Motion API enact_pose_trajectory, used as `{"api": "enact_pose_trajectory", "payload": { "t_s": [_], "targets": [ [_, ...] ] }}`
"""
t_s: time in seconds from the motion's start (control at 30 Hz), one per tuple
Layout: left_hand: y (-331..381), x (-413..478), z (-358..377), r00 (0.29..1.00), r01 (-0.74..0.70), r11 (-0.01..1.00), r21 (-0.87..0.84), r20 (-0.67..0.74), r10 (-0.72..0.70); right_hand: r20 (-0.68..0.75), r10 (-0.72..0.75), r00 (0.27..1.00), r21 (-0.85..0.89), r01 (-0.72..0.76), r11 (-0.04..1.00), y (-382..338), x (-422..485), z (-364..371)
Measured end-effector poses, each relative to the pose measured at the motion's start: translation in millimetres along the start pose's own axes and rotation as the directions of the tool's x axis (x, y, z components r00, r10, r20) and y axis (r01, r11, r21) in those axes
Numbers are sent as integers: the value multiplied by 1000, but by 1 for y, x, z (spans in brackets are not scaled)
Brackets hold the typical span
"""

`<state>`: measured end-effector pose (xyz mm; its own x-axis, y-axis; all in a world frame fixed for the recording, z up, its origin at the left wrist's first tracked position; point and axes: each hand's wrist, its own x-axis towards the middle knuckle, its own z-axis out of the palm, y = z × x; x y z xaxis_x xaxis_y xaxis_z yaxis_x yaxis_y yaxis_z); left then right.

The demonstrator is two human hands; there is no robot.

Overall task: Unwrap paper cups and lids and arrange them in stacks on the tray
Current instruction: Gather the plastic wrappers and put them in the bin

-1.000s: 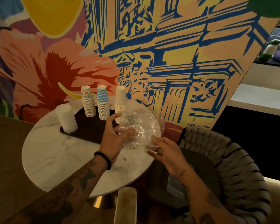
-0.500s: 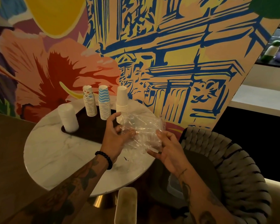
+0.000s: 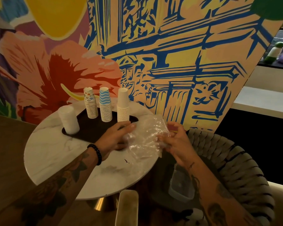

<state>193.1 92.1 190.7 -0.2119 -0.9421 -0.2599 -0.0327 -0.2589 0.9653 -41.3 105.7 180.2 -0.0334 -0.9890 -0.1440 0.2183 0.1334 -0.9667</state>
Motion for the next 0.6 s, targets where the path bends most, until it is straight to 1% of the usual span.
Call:
{"api": "enact_pose_trajectory", "payload": {
  "t_s": [0.03,0.1,0.17,0.23,0.3,0.4,0.47,0.6],
  "targets": [
    [5,1,-3,1000,4,1000,-11,-10,-4,33,6,999,-37,-5,999,-2,0,-2],
    [16,1,-6,1000,15,999,37,1,-15,108,23,994,-120,-10,993,-6,0,-4],
    [23,2,-5,997,21,995,101,72,-28,176,33,984,-194,2,981,-10,-1,-3],
    [23,1,-1,991,19,986,165,126,-40,202,28,979,-210,15,978,-12,-1,-1],
    [18,3,5,991,20,990,139,131,-38,171,5,985,-140,19,990,-13,-2,2],
    [11,4,11,998,-5,1000,-7,67,5,92,-10,996,34,7,999,-8,-2,5],
    [8,5,15,999,-31,996,-83,30,33,107,8,994,88,-18,996,0,-4,7],
    [3,5,21,998,-62,990,-123,0,63,171,100,980,108,-120,987,16,-7,10]
  ]
}}
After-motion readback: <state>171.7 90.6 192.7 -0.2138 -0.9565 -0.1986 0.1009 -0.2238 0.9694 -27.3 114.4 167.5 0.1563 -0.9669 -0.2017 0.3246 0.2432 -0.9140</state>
